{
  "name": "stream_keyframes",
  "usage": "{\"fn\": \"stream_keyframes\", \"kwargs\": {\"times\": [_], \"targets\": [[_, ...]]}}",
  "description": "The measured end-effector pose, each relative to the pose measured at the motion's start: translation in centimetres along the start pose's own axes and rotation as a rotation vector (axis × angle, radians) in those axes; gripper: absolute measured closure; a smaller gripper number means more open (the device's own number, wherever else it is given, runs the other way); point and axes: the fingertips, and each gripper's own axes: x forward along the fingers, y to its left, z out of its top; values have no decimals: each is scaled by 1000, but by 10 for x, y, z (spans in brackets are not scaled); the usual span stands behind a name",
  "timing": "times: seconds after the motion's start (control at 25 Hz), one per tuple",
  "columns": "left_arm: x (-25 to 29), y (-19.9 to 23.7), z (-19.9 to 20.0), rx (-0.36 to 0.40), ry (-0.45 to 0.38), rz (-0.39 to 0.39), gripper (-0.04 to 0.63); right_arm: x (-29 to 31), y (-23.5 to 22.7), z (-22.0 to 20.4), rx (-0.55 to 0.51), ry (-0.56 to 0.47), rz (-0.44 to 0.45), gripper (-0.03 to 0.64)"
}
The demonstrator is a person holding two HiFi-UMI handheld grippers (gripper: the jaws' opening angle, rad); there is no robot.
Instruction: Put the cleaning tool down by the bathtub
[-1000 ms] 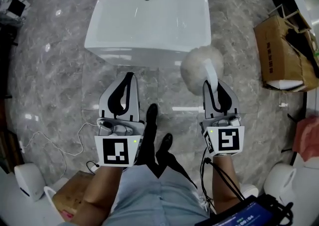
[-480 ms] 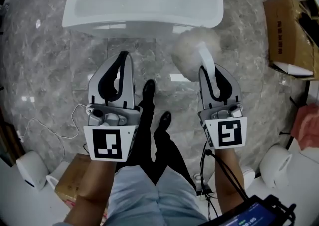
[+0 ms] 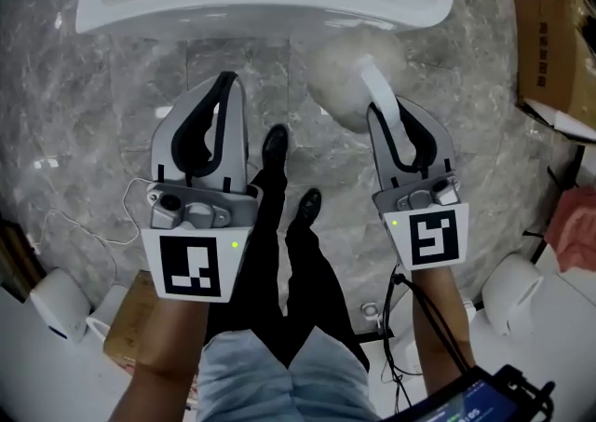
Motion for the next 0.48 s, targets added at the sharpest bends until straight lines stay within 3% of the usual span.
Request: {"fn": "stream_keyframes", "kwargs": {"times": [0.24,0.48], "targets": [[29,13,-55,-4,25,-18,578,46,3,-51,-23,36,39,520],[33,3,-69,7,15,-26,578,50,3,-76,-54,50,63,520]]}}
